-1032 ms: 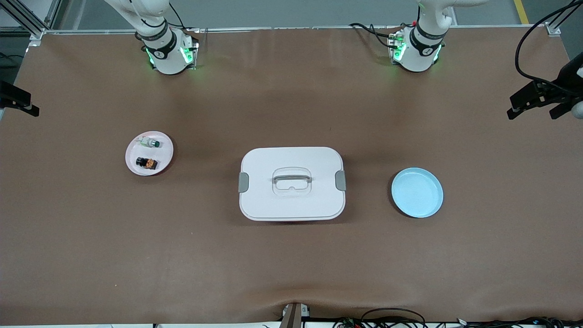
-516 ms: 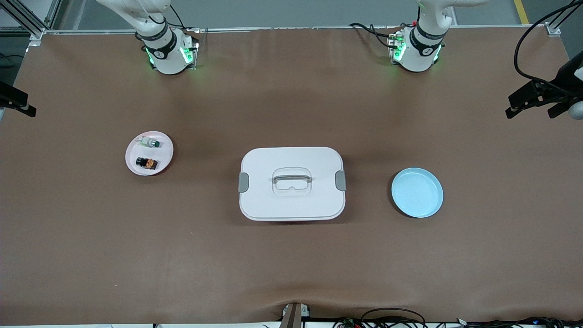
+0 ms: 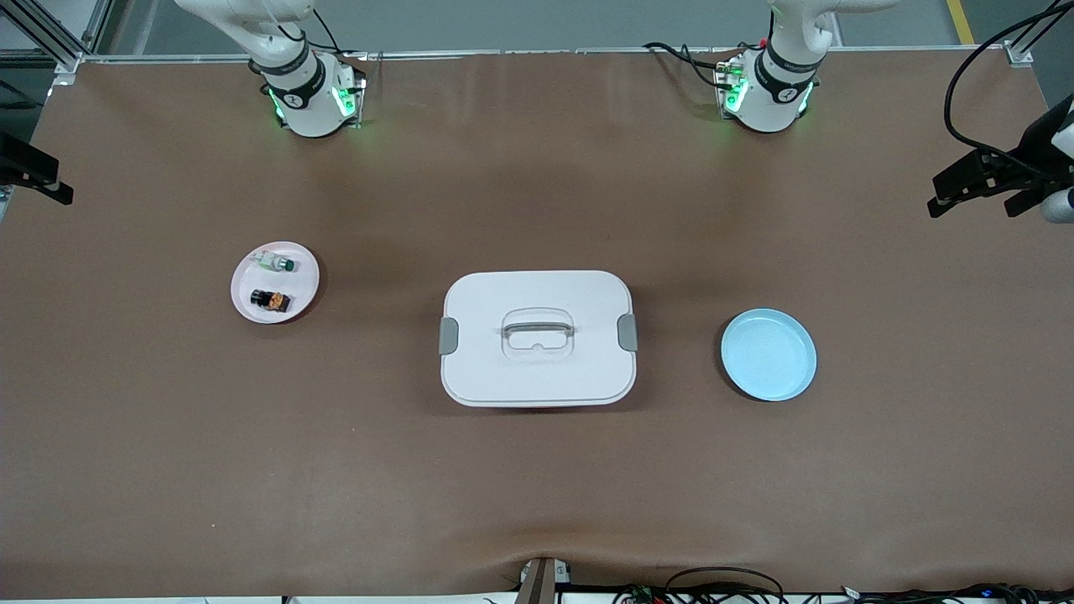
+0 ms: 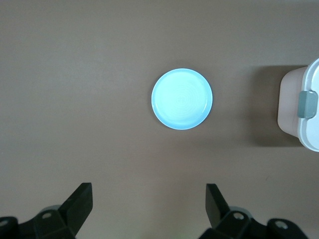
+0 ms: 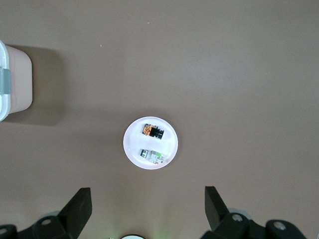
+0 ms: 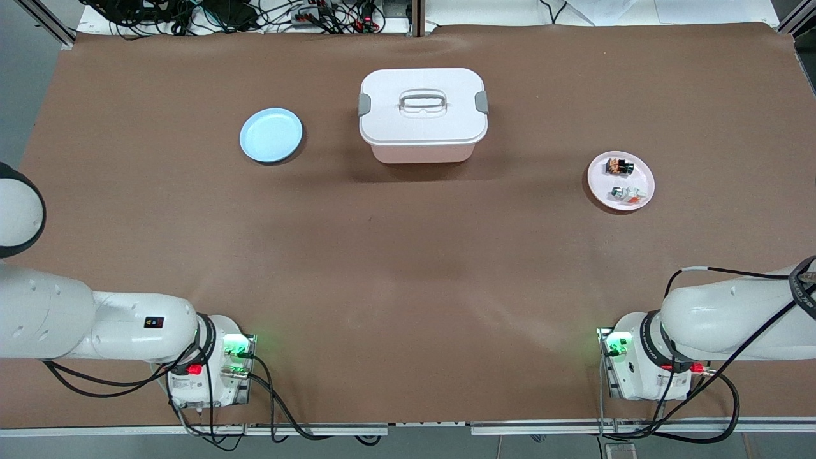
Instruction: Transfer orange switch to right arm and place
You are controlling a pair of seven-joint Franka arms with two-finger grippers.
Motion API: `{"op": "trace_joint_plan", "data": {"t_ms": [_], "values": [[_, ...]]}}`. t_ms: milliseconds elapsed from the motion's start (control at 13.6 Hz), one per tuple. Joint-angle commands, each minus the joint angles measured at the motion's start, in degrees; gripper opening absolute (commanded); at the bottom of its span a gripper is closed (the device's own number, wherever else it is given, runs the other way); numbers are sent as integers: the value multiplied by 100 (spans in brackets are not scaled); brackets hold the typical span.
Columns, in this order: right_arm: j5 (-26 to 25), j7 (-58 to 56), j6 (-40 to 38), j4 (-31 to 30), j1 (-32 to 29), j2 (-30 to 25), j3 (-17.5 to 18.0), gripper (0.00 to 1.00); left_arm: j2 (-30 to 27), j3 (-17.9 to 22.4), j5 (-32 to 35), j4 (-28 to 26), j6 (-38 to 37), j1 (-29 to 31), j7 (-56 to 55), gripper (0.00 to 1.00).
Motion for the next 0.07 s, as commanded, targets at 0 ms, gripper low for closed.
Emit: {"op": "trace_joint_plan", "data": {"t_ms": [0], "values": [[74,66,-67,52,187,-17,-200,100,50,-44,19,150,-139,44,87,100]]}}
